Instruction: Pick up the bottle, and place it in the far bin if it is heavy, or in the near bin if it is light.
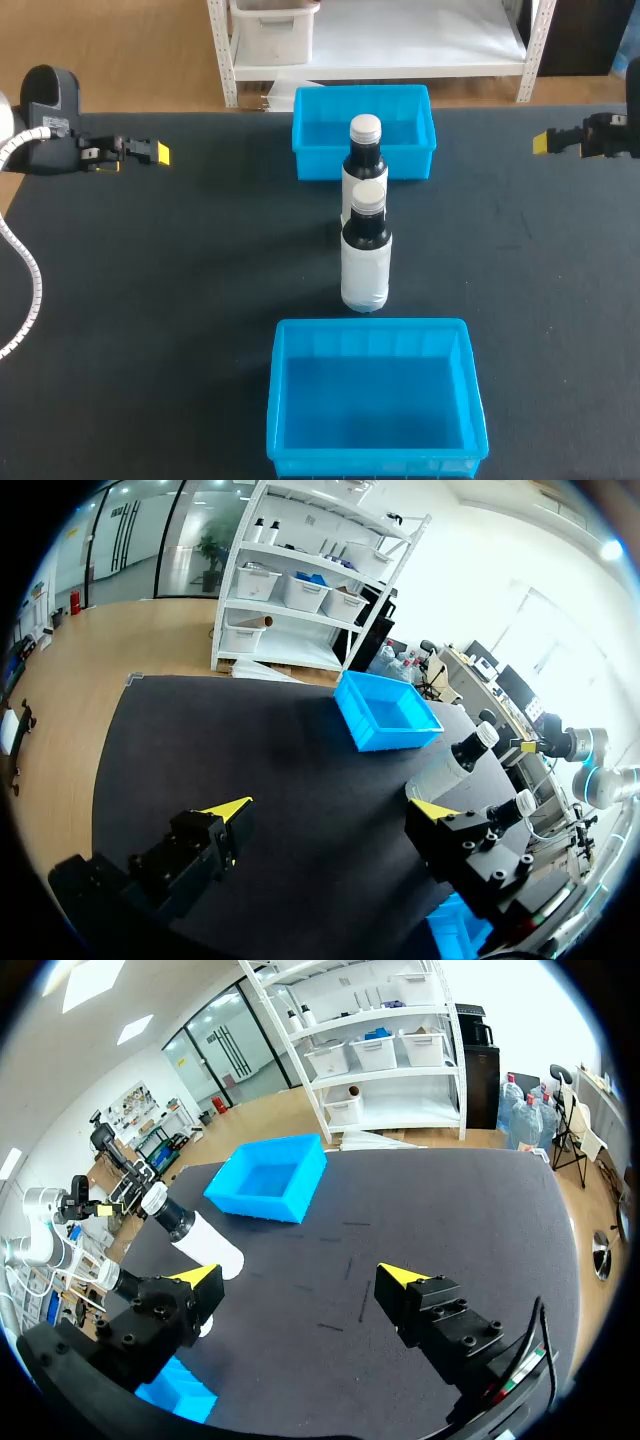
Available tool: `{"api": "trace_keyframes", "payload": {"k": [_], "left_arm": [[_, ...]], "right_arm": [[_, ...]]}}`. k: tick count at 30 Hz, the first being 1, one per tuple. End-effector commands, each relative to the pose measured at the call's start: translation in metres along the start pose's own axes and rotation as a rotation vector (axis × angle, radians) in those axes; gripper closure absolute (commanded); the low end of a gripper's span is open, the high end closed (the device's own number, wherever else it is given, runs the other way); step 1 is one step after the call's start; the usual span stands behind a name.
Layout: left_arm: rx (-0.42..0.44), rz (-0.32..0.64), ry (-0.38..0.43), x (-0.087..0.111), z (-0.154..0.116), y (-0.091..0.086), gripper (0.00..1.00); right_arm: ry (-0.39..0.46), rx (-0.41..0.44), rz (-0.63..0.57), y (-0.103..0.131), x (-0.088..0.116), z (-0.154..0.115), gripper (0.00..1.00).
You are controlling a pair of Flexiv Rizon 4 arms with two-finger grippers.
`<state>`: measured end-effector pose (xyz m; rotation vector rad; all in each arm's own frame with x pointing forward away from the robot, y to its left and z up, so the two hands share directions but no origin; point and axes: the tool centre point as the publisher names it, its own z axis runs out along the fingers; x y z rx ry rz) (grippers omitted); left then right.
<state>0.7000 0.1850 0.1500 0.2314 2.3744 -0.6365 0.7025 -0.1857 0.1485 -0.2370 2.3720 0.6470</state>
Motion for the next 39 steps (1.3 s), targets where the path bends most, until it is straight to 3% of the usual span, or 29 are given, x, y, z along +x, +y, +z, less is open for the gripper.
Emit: {"api": "trace_keyframes", "payload": {"k": [1, 15, 18, 20, 23, 24, 39], "left_arm": [[0.000, 0.000, 0.000, 0.0000, 0.0000, 0.0000, 0.00], [0.000, 0.000, 0.000, 0.0000, 0.0000, 0.0000, 0.00], [0.000, 0.000, 0.000, 0.0000, 0.0000, 0.0000, 0.00], [0.000, 0.000, 0.000, 0.0000, 0.0000, 0.0000, 0.00], [0.000, 0.000, 0.000, 0.0000, 0.0000, 0.0000, 0.00], [0.000, 0.000, 0.000, 0.0000, 0.0000, 0.0000, 0.00], [0.000, 0.000, 0.000, 0.0000, 0.0000, 0.0000, 0.00]], "right_arm": [[-0.001, 0.006, 0.001, 0.0013, 0.0005, -0.0011, 0.00], [-0.001, 0.006, 0.001, 0.0013, 0.0005, -0.0011, 0.00], [0.042, -0.218, -0.179, 0.0033, 0.0023, 0.0000, 0.00], [0.082, -0.319, -0.311, 0.0036, 0.0022, -0.0010, 0.00], [0.225, -0.509, -0.567, 0.0068, 0.0065, -0.0060, 0.00], [0.272, -0.539, -0.627, 0.0062, 0.0075, -0.0084, 0.00], [0.272, -0.539, -0.627, 0.0062, 0.0075, -0.0084, 0.00]]}}
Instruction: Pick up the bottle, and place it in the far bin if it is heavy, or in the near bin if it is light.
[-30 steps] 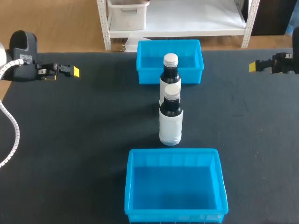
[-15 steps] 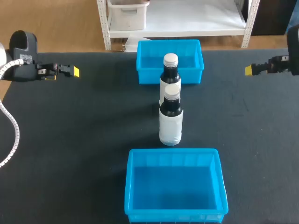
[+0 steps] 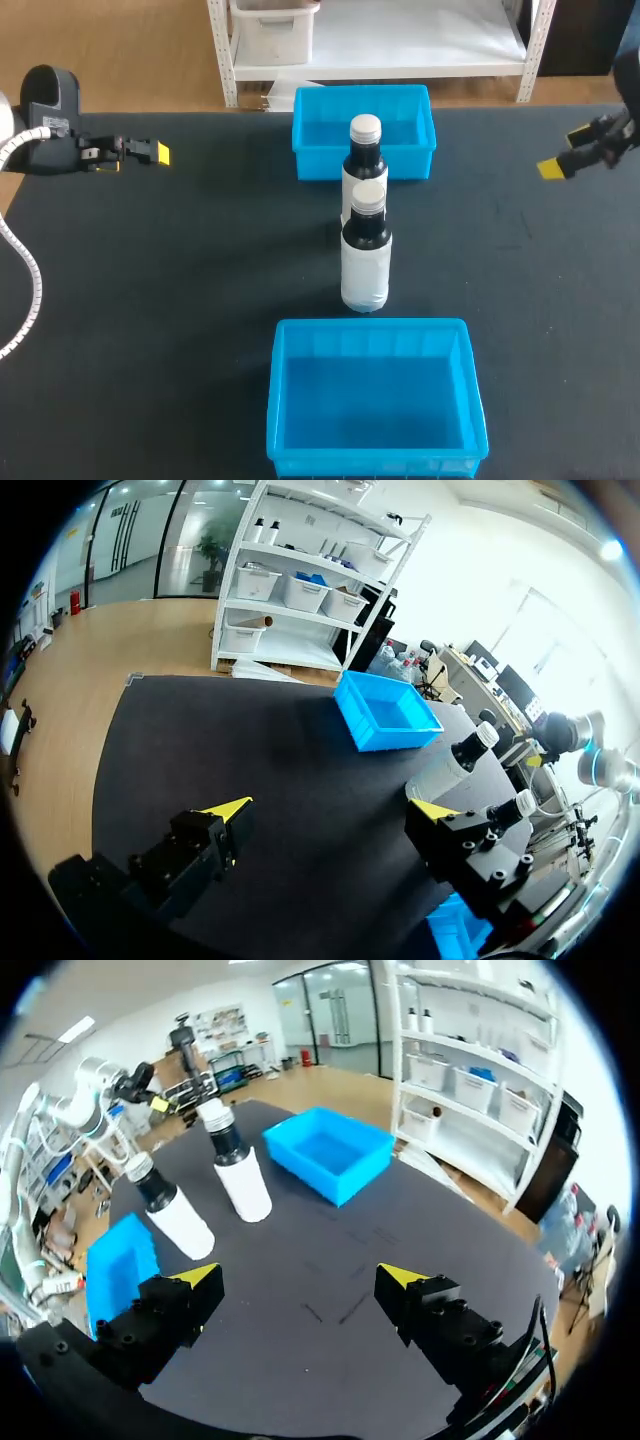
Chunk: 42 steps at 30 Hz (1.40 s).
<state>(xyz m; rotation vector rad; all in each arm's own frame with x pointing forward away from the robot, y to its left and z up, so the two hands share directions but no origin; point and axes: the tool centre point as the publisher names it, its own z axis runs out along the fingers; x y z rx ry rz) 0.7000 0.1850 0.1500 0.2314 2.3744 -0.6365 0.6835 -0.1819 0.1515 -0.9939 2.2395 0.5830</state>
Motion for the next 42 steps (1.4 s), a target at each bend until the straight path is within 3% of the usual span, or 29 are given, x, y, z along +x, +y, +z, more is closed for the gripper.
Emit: {"api": "trace_keyframes", "payload": {"k": [1, 3, 5, 15, 22, 30, 42], "left_arm": [[0.000, 0.000, 0.000, 0.000, 0.000, 0.000, 0.00], [0.000, 0.000, 0.000, 0.000, 0.000, 0.000, 0.00], [0.000, 0.000, 0.000, 0.000, 0.000, 0.000, 0.00], [0.000, 0.000, 0.000, 0.000, 0.000, 0.000, 0.00], [0.000, 0.000, 0.000, 0.000, 0.000, 0.000, 0.00], [0.000, 0.000, 0.000, 0.000, 0.000, 0.000, 0.00], [0.000, 0.000, 0.000, 0.000, 0.000, 0.000, 0.00]], "right_arm": [[0.032, -0.371, -0.114, -0.007, -0.002, 0.001, 0.00], [0.032, -0.371, -0.114, -0.007, -0.002, 0.001, 0.00], [0.025, -0.384, -0.202, 0.000, -0.005, 0.007, 0.00], [-0.004, -0.472, -0.459, 0.071, -0.010, 0.032, 0.00], [-0.022, -0.454, -0.493, 0.110, -0.021, 0.056, 0.00], [-0.010, -0.320, -0.502, 0.136, -0.029, 0.077, 0.00], [-0.060, -0.340, -0.504, 0.163, -0.036, 0.099, 0.00]]}}
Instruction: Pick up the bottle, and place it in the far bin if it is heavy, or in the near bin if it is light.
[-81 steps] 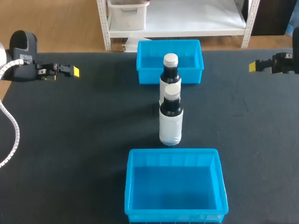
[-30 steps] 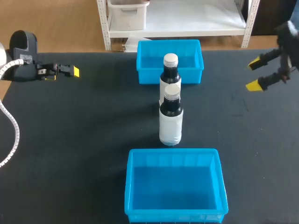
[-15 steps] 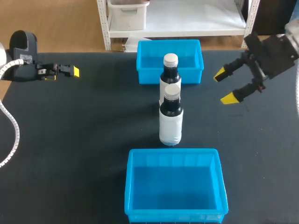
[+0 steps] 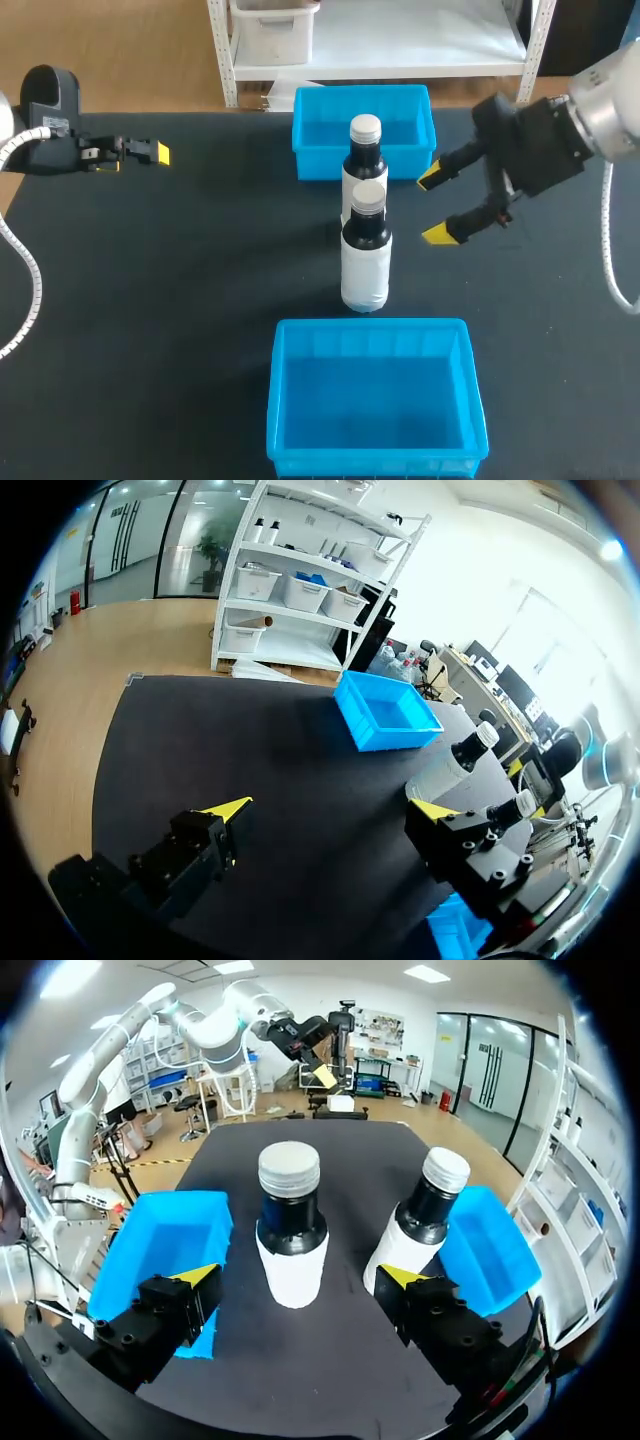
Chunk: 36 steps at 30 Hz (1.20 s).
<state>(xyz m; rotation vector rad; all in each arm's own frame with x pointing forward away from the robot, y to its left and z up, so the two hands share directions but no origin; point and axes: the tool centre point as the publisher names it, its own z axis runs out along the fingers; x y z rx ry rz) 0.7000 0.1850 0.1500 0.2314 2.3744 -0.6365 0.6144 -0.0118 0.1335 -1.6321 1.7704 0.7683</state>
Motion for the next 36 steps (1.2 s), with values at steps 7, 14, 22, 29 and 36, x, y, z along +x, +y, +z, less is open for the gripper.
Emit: {"api": "trace_keyframes", "payload": {"k": [7, 14, 22, 29, 36], "left_arm": [[0.000, 0.000, 0.000, 0.000, 0.000, 0.000, 0.00], [0.000, 0.000, 0.000, 0.000, 0.000, 0.000, 0.00], [0.000, 0.000, 0.000, 0.000, 0.000, 0.000, 0.00], [0.000, 0.000, 0.000, 0.000, 0.000, 0.000, 0.00], [0.000, 0.000, 0.000, 0.000, 0.000, 0.000, 0.00]], "right_arm": [[-0.044, -0.027, -0.002, 0.003, -0.011, 0.029, 0.00], [-0.057, -0.042, 0.001, 0.002, -0.020, 0.043, 0.00], [-0.071, -0.051, 0.007, 0.002, -0.028, 0.055, 0.00], [-0.083, -0.061, 0.011, 0.004, -0.032, 0.061, 0.00], [-0.095, -0.070, 0.008, 0.004, -0.038, 0.064, 0.00]]}}
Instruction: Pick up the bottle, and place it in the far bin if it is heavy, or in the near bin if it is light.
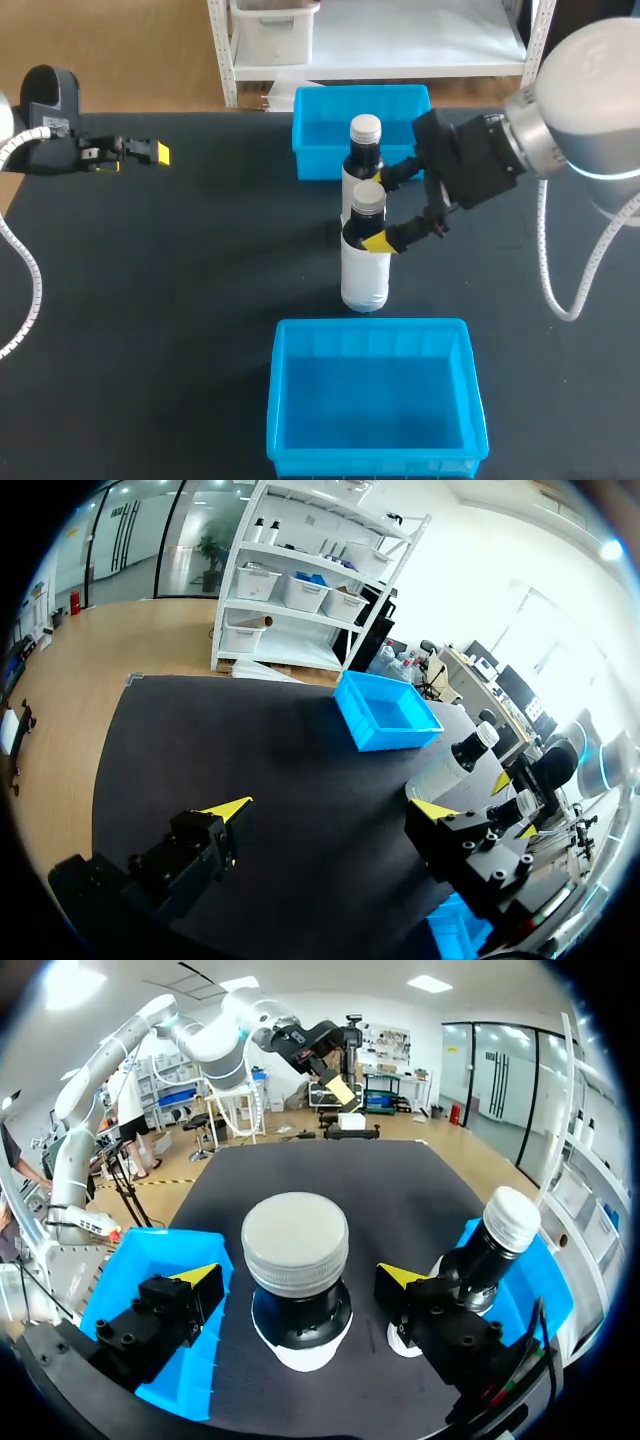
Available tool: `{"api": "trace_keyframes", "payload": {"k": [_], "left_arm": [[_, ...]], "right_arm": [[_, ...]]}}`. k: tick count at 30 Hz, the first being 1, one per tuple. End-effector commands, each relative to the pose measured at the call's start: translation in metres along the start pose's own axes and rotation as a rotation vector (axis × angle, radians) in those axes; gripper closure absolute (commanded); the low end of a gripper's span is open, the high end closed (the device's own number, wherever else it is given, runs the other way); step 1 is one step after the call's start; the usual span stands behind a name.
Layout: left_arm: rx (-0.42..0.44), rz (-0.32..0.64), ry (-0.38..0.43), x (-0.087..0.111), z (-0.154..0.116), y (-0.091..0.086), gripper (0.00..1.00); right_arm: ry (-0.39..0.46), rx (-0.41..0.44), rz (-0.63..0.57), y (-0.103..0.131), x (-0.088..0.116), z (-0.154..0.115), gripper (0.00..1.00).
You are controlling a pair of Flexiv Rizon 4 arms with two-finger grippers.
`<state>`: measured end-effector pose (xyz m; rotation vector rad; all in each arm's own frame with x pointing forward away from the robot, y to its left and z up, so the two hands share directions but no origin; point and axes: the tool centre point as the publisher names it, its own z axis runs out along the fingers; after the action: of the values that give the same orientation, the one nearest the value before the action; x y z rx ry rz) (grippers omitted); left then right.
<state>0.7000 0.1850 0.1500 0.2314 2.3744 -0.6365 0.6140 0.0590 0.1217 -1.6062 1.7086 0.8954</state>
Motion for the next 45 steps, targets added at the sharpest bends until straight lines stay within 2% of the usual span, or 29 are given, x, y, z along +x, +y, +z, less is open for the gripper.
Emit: {"api": "trace_keyframes", "payload": {"k": [1, 14, 18, 20, 21, 22, 27, 28, 31, 34, 35, 36, 38, 45], "left_arm": [[0.000, 0.000, 0.000, 0.000, 0.000, 0.000, 0.00], [0.000, 0.000, 0.000, 0.000, 0.000, 0.000, 0.00], [0.000, 0.000, 0.000, 0.000, 0.000, 0.000, 0.00], [0.000, 0.000, 0.000, 0.000, 0.000, 0.000, 0.00], [0.000, 0.000, 0.000, 0.000, 0.000, 0.000, 0.00], [0.000, 0.000, 0.000, 0.000, 0.000, 0.000, 0.00], [0.000, 0.000, 0.000, 0.000, 0.000, 0.000, 0.00], [0.000, 0.000, 0.000, 0.000, 0.000, 0.000, 0.00], [0.000, 0.000, 0.000, 0.000, 0.000, 0.000, 0.00], [0.000, 0.000, 0.000, 0.000, 0.000, 0.000, 0.00], [0.000, 0.000, 0.000, 0.000, 0.000, 0.000, 0.00], [0.000, 0.000, 0.000, 0.000, 0.000, 0.000, 0.00], [0.000, 0.000, 0.000, 0.000, 0.000, 0.000, 0.00], [0.000, 0.000, 0.000, 0.000, 0.000, 0.000, 0.00]], "right_arm": [[-0.009, -0.009, -0.002, -0.002, -0.001, 0.004, 0.00], [-0.019, -0.025, 0.005, -0.003, -0.003, 0.012, 0.00], [-0.020, -0.026, 0.004, -0.003, -0.003, 0.012, 0.10], [-0.020, -0.028, 0.004, -0.002, -0.002, 0.013, 0.20], [-0.020, -0.028, 0.004, -0.002, -0.002, 0.013, 0.30], [-0.020, -0.029, 0.005, -0.002, -0.002, 0.013, 0.35], [-0.020, -0.030, 0.004, -0.002, -0.002, 0.013, 0.42], [-0.020, -0.029, 0.004, -0.002, -0.002, 0.013, 0.50], [-0.021, -0.027, 0.001, -0.001, -0.003, 0.012, 0.55], [-0.023, -0.025, -0.005, 0.000, -0.005, 0.010, 0.65], [-0.024, -0.023, -0.008, 0.001, -0.006, 0.009, 0.70], [-0.025, -0.022, -0.010, 0.001, -0.007, 0.008, 0.82], [-0.026, -0.018, -0.016, 0.003, -0.009, 0.006, 0.91], [-0.051, 0.018, -0.066, 0.014, -0.032, -0.018, 1.00]]}}
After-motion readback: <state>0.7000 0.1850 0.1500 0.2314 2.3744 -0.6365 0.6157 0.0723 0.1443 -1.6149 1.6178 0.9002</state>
